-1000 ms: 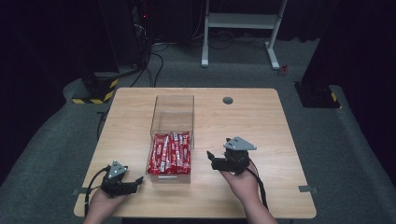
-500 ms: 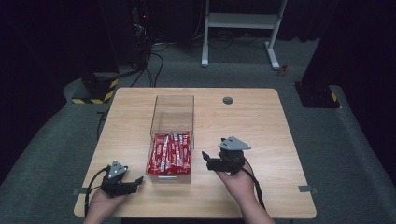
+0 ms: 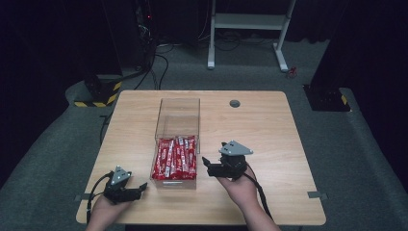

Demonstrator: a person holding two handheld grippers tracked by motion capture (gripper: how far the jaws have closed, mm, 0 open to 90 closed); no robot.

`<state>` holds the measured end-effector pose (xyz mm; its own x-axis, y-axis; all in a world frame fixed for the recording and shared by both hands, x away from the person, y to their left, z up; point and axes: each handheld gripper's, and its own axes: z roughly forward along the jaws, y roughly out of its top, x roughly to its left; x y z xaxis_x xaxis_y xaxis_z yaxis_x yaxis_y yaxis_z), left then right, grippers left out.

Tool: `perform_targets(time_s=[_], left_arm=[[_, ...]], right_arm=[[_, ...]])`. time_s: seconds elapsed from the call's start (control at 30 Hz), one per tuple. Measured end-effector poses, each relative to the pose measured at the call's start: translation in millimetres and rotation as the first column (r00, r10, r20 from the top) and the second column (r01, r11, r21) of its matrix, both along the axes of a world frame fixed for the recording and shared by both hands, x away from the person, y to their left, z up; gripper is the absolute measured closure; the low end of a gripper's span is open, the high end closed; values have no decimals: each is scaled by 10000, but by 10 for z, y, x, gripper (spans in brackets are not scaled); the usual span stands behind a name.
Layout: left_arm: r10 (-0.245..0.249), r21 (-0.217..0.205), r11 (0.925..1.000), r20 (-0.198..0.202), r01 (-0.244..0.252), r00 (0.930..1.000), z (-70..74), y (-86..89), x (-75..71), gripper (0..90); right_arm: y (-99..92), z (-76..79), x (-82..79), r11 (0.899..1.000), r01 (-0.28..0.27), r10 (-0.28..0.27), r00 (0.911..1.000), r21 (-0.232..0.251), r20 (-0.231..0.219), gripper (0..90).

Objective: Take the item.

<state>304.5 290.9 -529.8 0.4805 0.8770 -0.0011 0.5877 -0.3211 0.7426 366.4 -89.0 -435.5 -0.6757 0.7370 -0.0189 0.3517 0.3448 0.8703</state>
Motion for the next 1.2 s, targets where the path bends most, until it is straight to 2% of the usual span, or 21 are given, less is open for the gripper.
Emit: perform_targets(time_s=[0.4,0.57,0.83,0.97,1.0,1.07,1.13,1.2], left_arm=[[-99,25,9999,1,99,10000,1,-6,18,189],[-136,130,9998,55,135,9999,3,-4,31,188],[-125,51,9999,22,125,9999,1,-9,28,188],[-132,-6,9999,3,132,9999,-1,-11,21,188],[-132,-6,9999,2,132,9999,-1,-11,21,188],[-140,-10,9999,-12,140,9999,0,-10,21,188],[-142,-9,9999,-11,142,9999,0,-10,21,188],[-142,-8,9999,-11,142,9999,0,-10,21,188]], right_arm=[[192,7,-73,9985,-546,547,9985,81,-58,146],[278,9,-99,9967,-802,804,9966,143,-182,168],[392,12,-123,9935,-1139,1141,9932,84,-224,210],[441,-3,-149,9925,-1213,1217,9921,124,-311,308],[455,-14,-155,9920,-1245,1252,9913,201,-409,366],[459,-17,-156,9916,-1270,1280,9907,243,-452,397],[476,-22,-177,9917,-1248,1262,9909,304,-464,505],[487,-16,-199,9920,-1222,1234,9915,312,-417,560]])
